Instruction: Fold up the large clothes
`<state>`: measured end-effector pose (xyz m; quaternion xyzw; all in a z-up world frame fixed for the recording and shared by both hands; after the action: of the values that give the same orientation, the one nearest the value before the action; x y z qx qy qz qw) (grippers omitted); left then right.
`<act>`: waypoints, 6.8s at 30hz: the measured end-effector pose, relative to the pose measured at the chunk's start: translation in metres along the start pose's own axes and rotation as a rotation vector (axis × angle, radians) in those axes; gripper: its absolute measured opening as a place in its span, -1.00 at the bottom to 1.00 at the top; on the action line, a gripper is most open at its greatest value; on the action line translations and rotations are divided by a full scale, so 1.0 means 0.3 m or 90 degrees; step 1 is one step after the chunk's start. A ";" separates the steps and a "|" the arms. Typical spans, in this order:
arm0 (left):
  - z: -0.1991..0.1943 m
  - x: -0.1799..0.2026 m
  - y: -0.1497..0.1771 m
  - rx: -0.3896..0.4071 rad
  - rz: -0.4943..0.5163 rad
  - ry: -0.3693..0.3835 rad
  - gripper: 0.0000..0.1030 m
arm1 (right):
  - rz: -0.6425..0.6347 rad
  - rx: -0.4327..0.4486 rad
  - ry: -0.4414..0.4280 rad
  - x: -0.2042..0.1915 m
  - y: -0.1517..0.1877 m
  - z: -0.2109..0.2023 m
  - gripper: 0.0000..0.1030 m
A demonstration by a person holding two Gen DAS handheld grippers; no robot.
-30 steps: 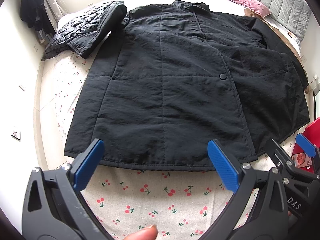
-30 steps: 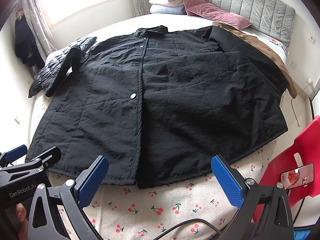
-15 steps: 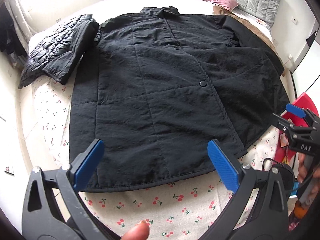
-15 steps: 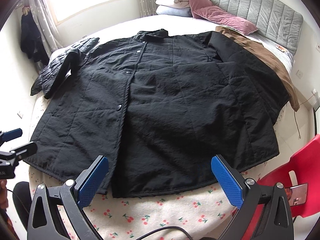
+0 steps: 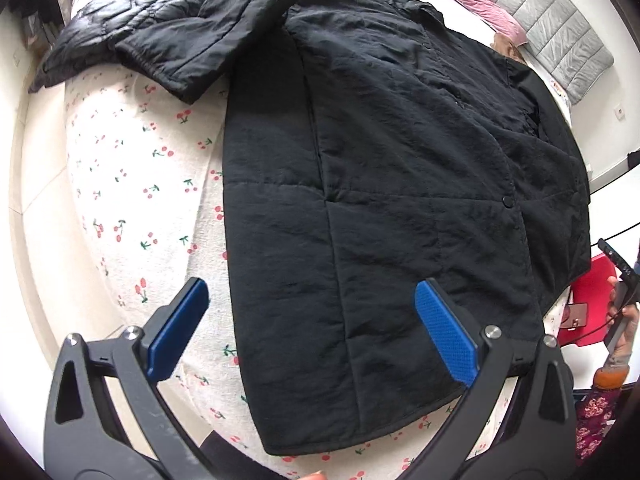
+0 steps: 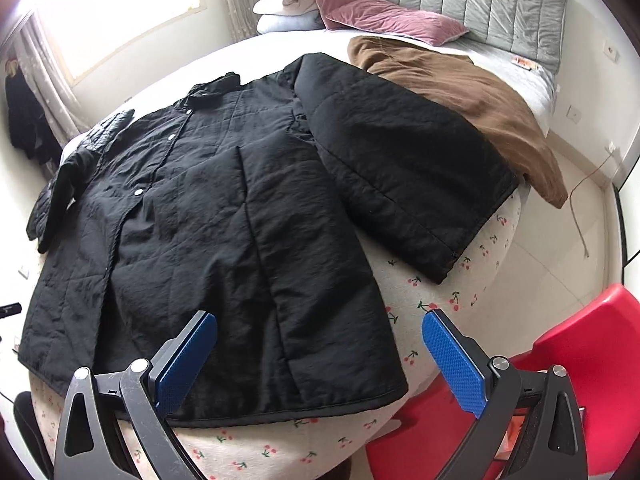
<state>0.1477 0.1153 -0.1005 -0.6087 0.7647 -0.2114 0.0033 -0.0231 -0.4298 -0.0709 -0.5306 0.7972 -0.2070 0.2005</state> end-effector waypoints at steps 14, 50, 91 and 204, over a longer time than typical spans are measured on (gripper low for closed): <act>0.067 -0.026 0.114 -0.044 -0.053 0.239 0.49 | 0.119 -0.069 -0.257 0.002 0.063 0.237 -0.15; -0.061 -0.062 0.256 -0.007 0.062 0.075 0.44 | -0.027 0.011 0.030 -0.119 0.276 -0.204 0.37; -0.133 0.671 0.480 -0.035 0.420 0.233 0.36 | -0.311 -0.038 -0.079 -0.800 0.132 0.089 -0.88; -0.137 0.271 0.148 0.065 0.287 0.135 0.56 | -0.279 -0.116 -0.238 -0.954 0.301 0.109 0.00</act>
<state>0.0747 0.0603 -0.0571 -0.3964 0.8655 -0.3062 0.0005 0.0277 -0.1359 -0.1187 -0.7344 0.6285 -0.0715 0.2459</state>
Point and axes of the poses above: each gripper's, at about its wrist camera, not at the fingertips, and z roughly the way its jaws point, x to its right, y to its underside, the point moved 6 cm from there along z, roughly the way its jaws point, and after that the axes turned 1 degree about y, right-handed, at the moved point
